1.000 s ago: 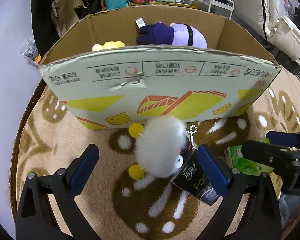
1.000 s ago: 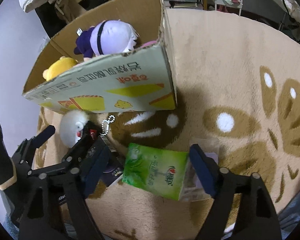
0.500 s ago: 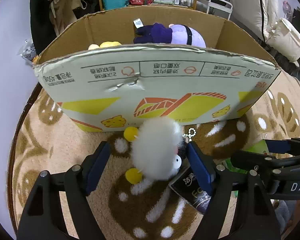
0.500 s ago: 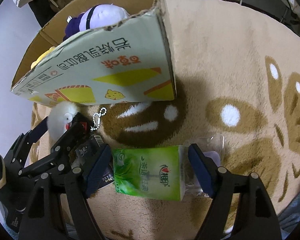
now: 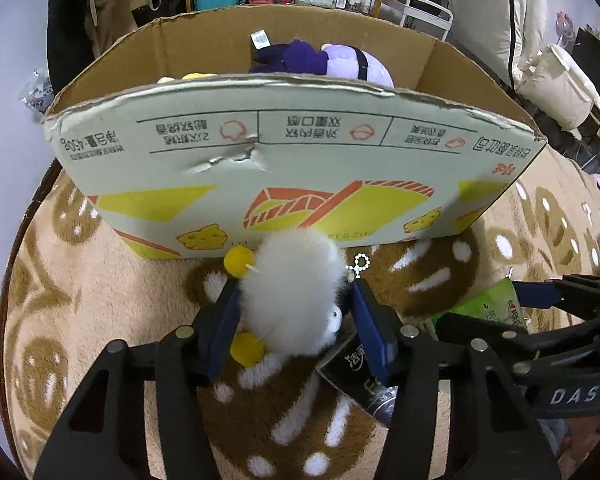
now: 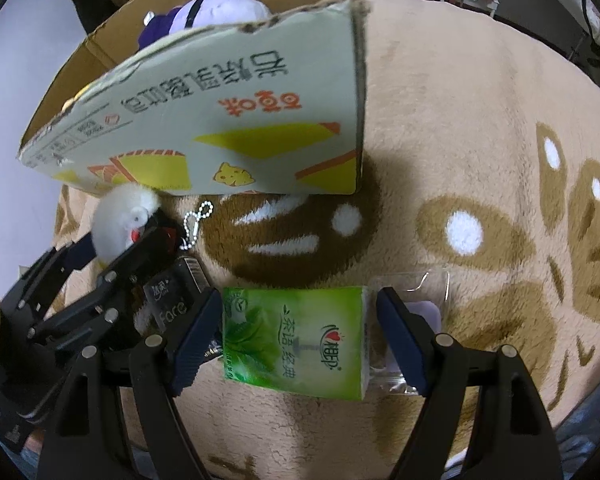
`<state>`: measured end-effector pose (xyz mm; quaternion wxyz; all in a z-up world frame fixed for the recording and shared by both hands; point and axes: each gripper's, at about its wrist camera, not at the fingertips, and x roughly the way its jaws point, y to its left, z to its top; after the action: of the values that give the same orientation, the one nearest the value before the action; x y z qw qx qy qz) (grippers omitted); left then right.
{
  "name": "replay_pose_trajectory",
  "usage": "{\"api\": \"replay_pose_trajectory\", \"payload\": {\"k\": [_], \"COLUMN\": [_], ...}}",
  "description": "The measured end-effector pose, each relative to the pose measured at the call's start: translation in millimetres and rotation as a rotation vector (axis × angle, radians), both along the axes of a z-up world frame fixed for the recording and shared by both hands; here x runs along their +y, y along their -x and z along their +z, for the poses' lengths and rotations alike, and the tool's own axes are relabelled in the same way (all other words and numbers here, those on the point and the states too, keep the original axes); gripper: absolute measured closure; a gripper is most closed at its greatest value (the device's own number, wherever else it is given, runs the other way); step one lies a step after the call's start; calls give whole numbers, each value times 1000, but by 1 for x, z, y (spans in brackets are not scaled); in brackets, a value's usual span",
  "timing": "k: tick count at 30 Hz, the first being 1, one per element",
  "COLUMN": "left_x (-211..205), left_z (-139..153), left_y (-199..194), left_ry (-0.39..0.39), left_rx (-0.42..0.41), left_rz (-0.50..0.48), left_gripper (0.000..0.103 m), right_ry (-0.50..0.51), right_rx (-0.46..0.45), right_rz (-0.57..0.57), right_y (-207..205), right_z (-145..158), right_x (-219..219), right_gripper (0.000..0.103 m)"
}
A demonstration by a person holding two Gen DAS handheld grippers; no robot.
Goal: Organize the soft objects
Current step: 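Grasp the white fluffy keychain with the left tool while the right tool grasps the green tissue packet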
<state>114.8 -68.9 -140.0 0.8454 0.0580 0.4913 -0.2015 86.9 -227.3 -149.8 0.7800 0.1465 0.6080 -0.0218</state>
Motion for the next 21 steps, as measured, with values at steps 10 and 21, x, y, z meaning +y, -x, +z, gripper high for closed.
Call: {"api": "replay_pose_trajectory", "payload": {"k": [10, 21], "left_x": [6, 8], "left_z": [-4, 0], "left_y": [-4, -1], "left_ry": [94, 84], "left_rx": [71, 75], "left_rz": [-7, -1], "left_gripper": [67, 69], "right_ry": [29, 16], "right_rx": [0, 4], "right_rz": [37, 48], "right_y": [-2, 1], "right_z": [-8, -11], "right_x": [19, 11], "right_gripper": [19, 19]}}
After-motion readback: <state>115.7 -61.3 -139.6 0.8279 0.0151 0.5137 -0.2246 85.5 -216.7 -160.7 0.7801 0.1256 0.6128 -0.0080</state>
